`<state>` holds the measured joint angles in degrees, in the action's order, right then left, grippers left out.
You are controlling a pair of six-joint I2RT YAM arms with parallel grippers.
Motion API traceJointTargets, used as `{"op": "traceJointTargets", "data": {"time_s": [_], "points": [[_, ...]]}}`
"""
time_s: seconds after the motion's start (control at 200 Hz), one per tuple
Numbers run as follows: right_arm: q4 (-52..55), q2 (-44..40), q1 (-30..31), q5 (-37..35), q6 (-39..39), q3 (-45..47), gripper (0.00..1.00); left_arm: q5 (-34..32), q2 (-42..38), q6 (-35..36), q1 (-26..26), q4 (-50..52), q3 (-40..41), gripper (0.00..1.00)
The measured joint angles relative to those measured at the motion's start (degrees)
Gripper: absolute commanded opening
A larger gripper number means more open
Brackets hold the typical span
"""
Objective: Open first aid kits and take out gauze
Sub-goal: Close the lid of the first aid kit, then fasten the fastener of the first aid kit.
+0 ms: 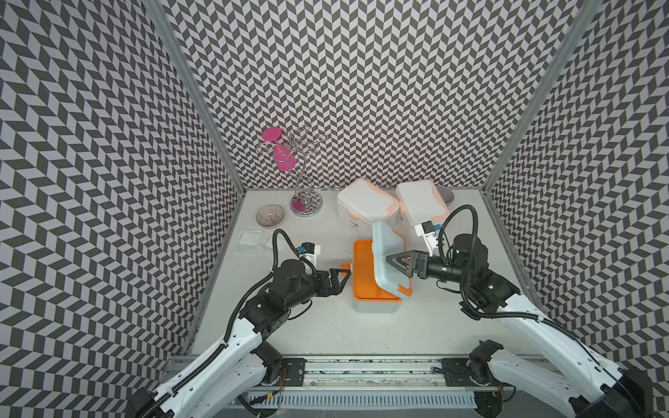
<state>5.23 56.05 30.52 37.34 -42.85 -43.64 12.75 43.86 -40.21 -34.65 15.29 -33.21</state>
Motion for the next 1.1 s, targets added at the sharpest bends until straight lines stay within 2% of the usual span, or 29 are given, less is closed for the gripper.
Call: {"op": "traceJointTargets", "data": {"time_s": [0.19,0.31,0.441,0.651,0.751,0.901,1.102], "points": [[0.5,5.33,0.52,0.35,-0.28,-5.33,1.0,2.43,5.33,1.38,4.92,4.0,-9.62,1.0],[1.95,8.92,0.87,0.13,1.46,-6.78,1.0,4.0,6.43,2.62,8.33,4.04,-10.38,1.0],[9.92,11.93,2.16,-5.01,6.51,-10.75,1.0,6.23,7.32,3.56,11.45,3.21,-8.28,1.0],[20.24,11.8,2.78,-20.09,14.91,-14.4,0.99,12.68,7.5,2.64,17.55,-2.12,-1.16,1.0],[23.87,11.87,2.8,-25.11,17.51,-14.4,0.99,15.96,7.48,1.31,19.23,-5.4,1.66,1.0],[25.7,12.7,3.69,-28.96,20.0,-14.4,0.99,21.88,9.09,-1.4,19.43,-13.05,4.92,1.0],[25.62,16.17,7.21,-30.47,21.88,-14.34,0.97,27.06,12.31,-4.63,19.41,-21.59,8.48,1.0]]}}
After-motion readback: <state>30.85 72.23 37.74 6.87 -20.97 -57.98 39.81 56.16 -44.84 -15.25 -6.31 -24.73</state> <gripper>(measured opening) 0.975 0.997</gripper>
